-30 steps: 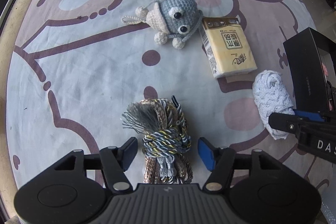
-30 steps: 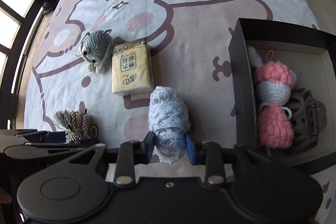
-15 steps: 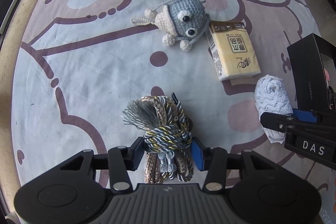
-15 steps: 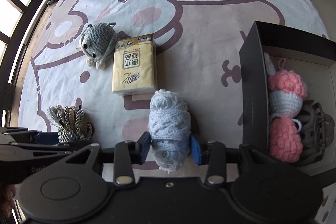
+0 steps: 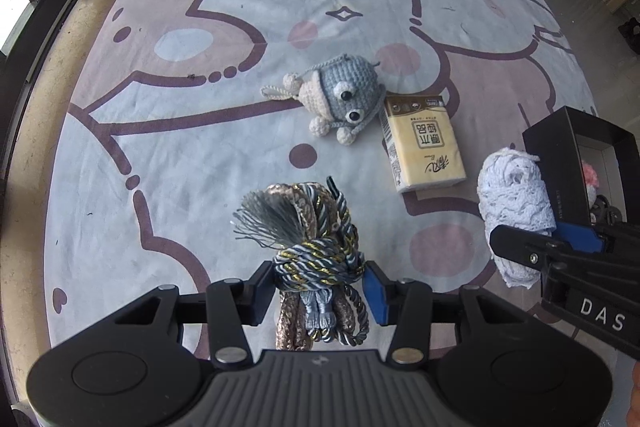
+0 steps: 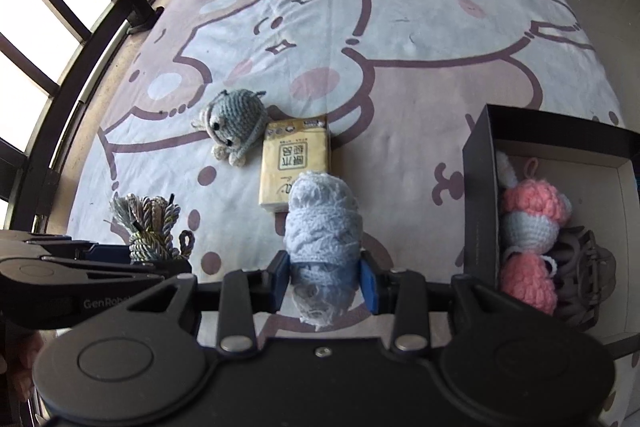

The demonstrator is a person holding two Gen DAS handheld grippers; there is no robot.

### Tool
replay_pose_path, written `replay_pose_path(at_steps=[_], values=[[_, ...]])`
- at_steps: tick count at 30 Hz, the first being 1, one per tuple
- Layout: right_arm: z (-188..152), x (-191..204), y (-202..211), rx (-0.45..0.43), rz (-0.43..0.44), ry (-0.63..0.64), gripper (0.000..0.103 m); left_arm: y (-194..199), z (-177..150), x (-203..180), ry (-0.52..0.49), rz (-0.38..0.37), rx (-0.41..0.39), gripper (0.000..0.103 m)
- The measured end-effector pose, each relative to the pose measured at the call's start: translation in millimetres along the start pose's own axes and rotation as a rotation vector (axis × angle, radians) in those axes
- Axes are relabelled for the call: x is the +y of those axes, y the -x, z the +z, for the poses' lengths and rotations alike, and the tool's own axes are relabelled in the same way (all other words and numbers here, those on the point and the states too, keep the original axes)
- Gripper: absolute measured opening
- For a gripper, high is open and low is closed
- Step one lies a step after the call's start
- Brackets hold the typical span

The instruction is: Organize objects

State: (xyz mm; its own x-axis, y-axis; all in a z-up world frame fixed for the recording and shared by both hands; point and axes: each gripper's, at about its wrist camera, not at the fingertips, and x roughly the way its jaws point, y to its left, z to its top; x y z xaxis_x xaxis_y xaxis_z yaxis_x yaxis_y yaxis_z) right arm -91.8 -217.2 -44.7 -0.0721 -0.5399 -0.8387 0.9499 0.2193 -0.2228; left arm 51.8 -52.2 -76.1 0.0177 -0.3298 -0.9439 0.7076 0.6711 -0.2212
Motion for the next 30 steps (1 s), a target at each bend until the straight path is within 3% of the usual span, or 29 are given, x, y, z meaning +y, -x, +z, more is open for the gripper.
replay_pose_path(at_steps=[6,16,30], values=[[-0.5,5.2,25.1,-0.056,-0.005,0.02,0.038,24.7,-0.4,-8.5,0.012,-0.027,-0.06,0.048],[-5.9,0.1,66.8,-0.152,-0.032,0.027,0.038,62.9,-4.8,-22.7,-0.018,0.005,-0.168,0.048],[-17.5,-22.9,104.1,-0.229,-0.077,-0.02,0.038,98.4,-11.5,-34.5,-0.039,-0.015,-0.26,0.048]])
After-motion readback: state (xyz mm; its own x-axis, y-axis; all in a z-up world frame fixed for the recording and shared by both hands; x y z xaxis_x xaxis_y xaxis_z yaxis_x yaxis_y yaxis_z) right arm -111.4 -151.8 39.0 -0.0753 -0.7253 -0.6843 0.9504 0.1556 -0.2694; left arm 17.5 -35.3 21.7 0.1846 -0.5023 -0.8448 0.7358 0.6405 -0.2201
